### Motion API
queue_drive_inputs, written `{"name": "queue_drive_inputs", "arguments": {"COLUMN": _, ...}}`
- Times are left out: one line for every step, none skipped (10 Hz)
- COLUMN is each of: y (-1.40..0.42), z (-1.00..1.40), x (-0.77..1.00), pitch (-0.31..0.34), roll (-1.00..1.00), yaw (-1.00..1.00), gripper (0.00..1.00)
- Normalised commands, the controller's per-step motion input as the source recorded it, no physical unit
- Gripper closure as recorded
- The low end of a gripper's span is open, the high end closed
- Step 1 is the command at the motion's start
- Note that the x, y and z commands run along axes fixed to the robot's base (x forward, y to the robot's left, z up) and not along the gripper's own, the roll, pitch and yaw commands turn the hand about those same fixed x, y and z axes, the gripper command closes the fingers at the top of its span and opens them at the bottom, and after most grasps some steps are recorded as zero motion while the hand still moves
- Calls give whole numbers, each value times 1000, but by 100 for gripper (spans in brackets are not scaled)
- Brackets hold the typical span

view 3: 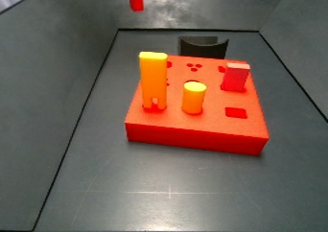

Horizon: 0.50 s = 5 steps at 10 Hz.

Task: Pick up the arch object. Move up. Rotate the arch object. Move to above the board. Insert the arch object.
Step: Move to above the board.

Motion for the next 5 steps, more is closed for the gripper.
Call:
{"name": "queue_drive_inputs", "arguments": {"y": 15, "z": 826, "x": -3, "pitch": 95, "roll": -3, "yaw": 16, "gripper": 100}}
{"name": "queue_drive_inputs", "arguments": {"y": 15, "z": 719, "x": 0, "pitch": 94, "roll": 2, "yaw": 15, "gripper": 100}}
{"name": "queue_drive_inputs", "arguments": {"y": 16, "z": 508, "x": 5, "pitch": 94, "roll": 8, "yaw": 12, "gripper": 100}}
{"name": "queue_drive_inputs", "arguments": {"y": 14, "z": 299, "x": 5, "pitch": 99, "roll": 14, "yaw": 13, "gripper": 100}}
{"name": "queue_drive_inputs", "arguments": {"y": -1000, "z": 54, "x": 240, "pitch": 30, "roll": 59, "yaw": 1000, "gripper": 100}}
